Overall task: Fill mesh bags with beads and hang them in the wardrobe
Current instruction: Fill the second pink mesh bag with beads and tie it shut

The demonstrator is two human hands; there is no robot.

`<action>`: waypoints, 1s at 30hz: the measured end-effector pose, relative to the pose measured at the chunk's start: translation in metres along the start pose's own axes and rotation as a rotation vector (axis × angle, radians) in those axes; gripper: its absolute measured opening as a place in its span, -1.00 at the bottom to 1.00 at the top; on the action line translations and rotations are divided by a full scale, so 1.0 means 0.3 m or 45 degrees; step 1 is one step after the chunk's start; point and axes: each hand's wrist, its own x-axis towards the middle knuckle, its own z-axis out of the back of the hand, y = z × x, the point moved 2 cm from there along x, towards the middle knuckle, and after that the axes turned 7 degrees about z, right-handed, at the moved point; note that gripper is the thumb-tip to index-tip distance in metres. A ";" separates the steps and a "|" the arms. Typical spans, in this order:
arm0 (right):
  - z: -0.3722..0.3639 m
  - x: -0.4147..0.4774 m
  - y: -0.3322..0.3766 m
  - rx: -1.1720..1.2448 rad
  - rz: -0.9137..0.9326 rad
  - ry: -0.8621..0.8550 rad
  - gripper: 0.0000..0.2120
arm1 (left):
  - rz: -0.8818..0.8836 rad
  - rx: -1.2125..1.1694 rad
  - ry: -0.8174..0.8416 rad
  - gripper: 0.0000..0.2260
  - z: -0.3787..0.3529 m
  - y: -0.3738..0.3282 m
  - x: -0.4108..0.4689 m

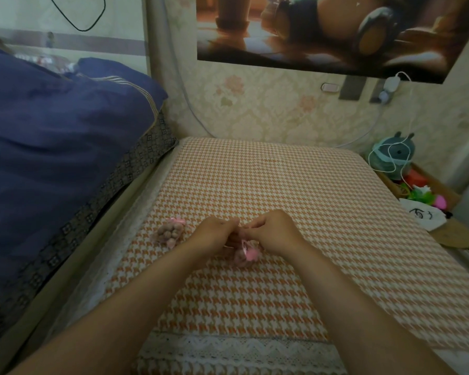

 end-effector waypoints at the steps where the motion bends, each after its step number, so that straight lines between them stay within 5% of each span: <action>1: -0.002 -0.002 0.004 0.034 -0.020 -0.015 -0.87 | 0.018 -0.028 -0.018 -0.65 0.000 0.001 0.003; 8: -0.003 -0.002 -0.029 0.530 -0.444 -0.064 -0.91 | -0.018 0.151 0.058 -0.84 0.020 0.018 -0.006; 12: -0.004 0.005 -0.049 0.589 -0.584 -0.059 -0.88 | -0.178 0.535 0.047 -0.64 0.012 0.034 -0.006; 18: 0.016 0.013 -0.068 0.517 -0.594 -0.057 -0.89 | -0.254 0.490 -0.137 -0.86 0.013 0.029 0.001; 21: 0.026 0.004 -0.060 0.469 -0.488 -0.079 -0.90 | -0.223 0.484 -0.230 -0.87 0.042 0.035 0.024; 26: 0.031 -0.010 -0.023 -0.294 0.039 -0.156 -0.90 | -0.234 0.574 -0.331 -0.86 0.051 0.038 0.034; 30: -0.003 -0.028 0.003 -0.482 0.263 -0.092 -0.90 | -0.310 0.822 -0.419 -0.79 0.041 0.026 0.022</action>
